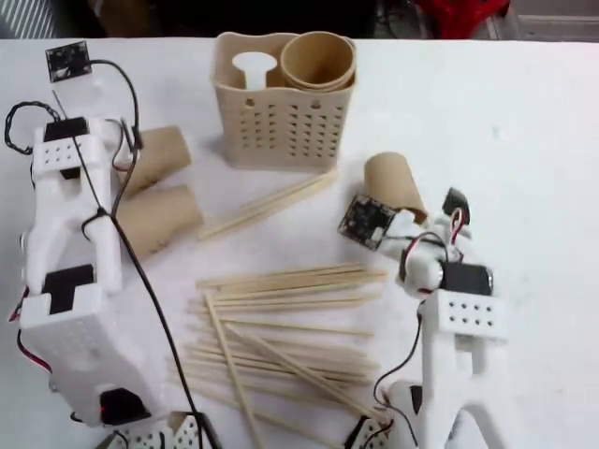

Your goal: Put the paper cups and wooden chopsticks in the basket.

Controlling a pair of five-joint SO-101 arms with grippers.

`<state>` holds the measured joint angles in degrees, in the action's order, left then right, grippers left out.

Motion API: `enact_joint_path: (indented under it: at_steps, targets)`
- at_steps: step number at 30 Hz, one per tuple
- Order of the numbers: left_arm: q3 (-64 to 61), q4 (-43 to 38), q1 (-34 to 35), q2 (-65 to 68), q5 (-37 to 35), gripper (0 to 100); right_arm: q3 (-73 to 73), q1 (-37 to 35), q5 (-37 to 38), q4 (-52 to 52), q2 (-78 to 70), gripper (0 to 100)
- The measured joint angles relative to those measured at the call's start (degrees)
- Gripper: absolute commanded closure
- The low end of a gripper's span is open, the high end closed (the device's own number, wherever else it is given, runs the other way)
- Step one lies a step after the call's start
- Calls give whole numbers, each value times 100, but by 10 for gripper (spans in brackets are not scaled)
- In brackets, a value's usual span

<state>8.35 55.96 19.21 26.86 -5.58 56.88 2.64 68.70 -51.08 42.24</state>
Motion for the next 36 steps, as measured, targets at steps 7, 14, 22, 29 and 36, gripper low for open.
enact_joint_path:
  at_steps: [7, 14, 22, 29, 36]
  targets:
    - [0, 0, 0, 0, 0, 806, 9, -18, -589, 1864, -1090, 565]
    - [0, 0, 0, 0, 0, 806, 9, -88, -1090, 3191, -2259, 729]
    - [0, 0, 0, 0, 0, 806, 0, -79, -1662, 3631, -2453, 971]
    - [0, 0, 0, 0, 0, 806, -1029, 352, -2734, 2066, -2031, 984]
    - [0, 0, 0, 0, 0, 806, -2971, 352, -3815, -396, -1732, 984]
